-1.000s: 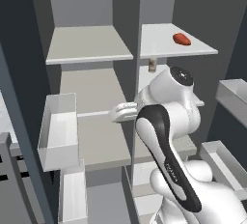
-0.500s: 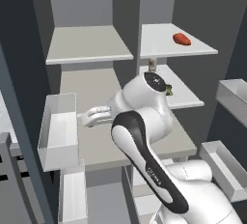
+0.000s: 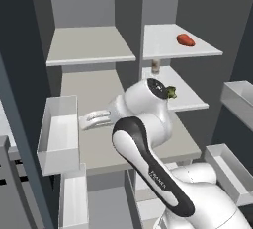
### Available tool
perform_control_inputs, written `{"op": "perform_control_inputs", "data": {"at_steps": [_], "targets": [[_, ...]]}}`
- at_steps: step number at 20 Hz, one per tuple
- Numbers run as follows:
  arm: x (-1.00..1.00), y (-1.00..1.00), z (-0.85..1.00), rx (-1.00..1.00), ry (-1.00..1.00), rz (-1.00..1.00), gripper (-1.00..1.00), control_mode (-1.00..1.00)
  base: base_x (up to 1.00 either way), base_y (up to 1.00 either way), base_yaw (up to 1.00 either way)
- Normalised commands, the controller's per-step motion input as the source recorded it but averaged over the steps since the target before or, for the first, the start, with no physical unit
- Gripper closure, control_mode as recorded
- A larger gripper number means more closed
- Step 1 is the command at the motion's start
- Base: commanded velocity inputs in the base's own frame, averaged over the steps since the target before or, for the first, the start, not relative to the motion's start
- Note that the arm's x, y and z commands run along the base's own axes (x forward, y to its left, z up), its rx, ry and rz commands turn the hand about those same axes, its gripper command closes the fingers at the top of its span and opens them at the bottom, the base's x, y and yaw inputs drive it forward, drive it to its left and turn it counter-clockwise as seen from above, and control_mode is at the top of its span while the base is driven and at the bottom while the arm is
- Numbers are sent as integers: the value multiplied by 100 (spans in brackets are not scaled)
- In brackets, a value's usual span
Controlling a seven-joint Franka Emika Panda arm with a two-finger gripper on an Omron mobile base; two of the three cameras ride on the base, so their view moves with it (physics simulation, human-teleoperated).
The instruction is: Take the sweet potato and broccoli from the fridge shelf and place them in the freezer drawer to begin freezing them.
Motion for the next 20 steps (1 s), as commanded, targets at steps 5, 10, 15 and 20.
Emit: {"op": "perform_control_inputs", "data": {"at_steps": [5, 10, 15, 20], "targets": [[-19, -69, 25, 0, -2, -5, -100, -100, 0, 0, 0], [-13, -72, 32, -1, -1, -9, -100, -100, 0, 0, 0], [-8, -39, -9, -1, 4, -6, -100, -100, 0, 0, 0], [-75, -82, 39, -5, -9, -22, -100, -100, 0, 0, 0]]}}
